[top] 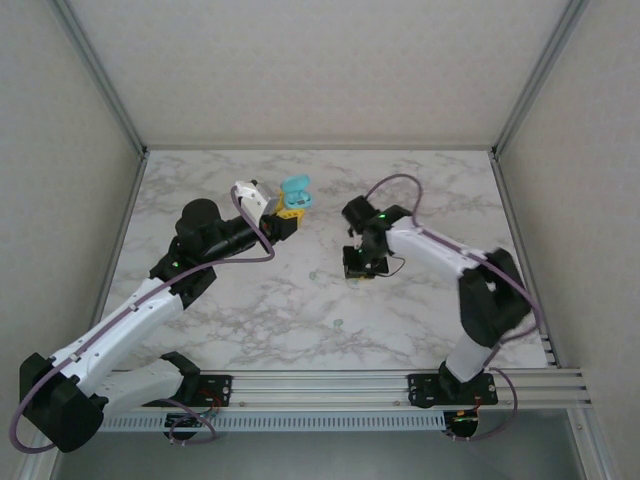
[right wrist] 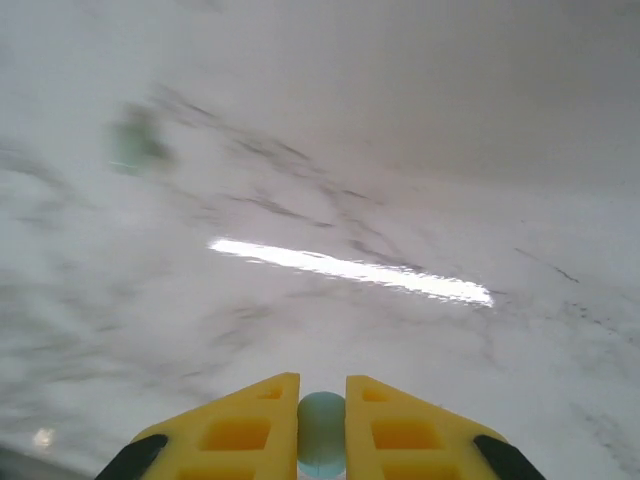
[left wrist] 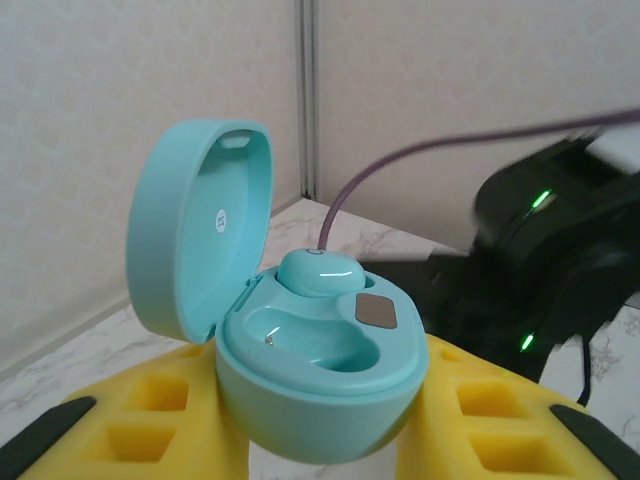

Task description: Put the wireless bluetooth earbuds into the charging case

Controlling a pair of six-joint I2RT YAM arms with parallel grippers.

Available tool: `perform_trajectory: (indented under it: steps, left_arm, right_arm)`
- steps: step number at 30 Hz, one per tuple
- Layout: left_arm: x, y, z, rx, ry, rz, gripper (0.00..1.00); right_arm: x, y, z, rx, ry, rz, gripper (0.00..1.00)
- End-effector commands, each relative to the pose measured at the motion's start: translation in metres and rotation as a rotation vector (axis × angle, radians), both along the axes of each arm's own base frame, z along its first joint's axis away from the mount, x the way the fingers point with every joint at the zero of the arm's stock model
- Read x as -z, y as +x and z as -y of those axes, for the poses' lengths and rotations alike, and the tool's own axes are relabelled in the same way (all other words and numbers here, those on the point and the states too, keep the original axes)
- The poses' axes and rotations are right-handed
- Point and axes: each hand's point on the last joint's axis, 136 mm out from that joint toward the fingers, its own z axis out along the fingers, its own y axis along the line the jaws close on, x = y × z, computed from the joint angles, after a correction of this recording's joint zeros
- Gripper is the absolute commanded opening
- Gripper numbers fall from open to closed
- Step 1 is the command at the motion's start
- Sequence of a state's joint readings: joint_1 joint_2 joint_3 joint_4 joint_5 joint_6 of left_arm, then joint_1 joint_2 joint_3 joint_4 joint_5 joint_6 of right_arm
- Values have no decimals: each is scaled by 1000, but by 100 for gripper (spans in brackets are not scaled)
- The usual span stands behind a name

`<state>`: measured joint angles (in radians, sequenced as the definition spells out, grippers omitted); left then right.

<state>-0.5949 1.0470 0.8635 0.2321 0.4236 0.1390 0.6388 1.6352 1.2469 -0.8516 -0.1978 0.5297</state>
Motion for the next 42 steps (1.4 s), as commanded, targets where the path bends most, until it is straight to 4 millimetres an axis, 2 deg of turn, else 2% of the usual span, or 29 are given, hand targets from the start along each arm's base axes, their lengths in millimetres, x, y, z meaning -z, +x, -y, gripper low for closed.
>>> perform_trajectory:
  steps: [1, 5, 8, 11, 14, 17, 21, 29, 34, 42]
  left_arm:
    - [-2, 0, 0, -12, 3, 28, 28]
    - [0, 5, 5, -3, 1, 20, 28]
    - [1, 8, 9, 11, -4, 15, 28]
    - [1, 9, 15, 31, -5, 9, 28]
    - [0, 10, 17, 41, -10, 13, 28]
    - [1, 10, 19, 49, -9, 17, 28]
    - [3, 8, 22, 75, -6, 25, 28]
    - [8, 4, 30, 117, 8, 48, 28]
    - [9, 3, 33, 127, 13, 56, 28]
    - [6, 3, 34, 128, -1, 50, 28]
  right_arm:
    - [-71, 5, -19, 48, 324, 53, 16]
    - [-158, 7, -34, 33, 648, 132, 17]
    - [-210, -1, -46, -43, 827, 145, 17]
    - [-250, -8, -58, -108, 994, 148, 18]
    - [-272, -13, -62, -154, 1074, 140, 18]
    - [-279, -13, -62, -159, 1082, 153, 18]
    - [-279, -7, -63, -136, 1054, 192, 19]
    - [-280, 8, -81, -131, 956, 299, 19]
    - [-279, 18, -84, -109, 916, 348, 19]
    - [-271, 17, -95, -122, 895, 337, 19]
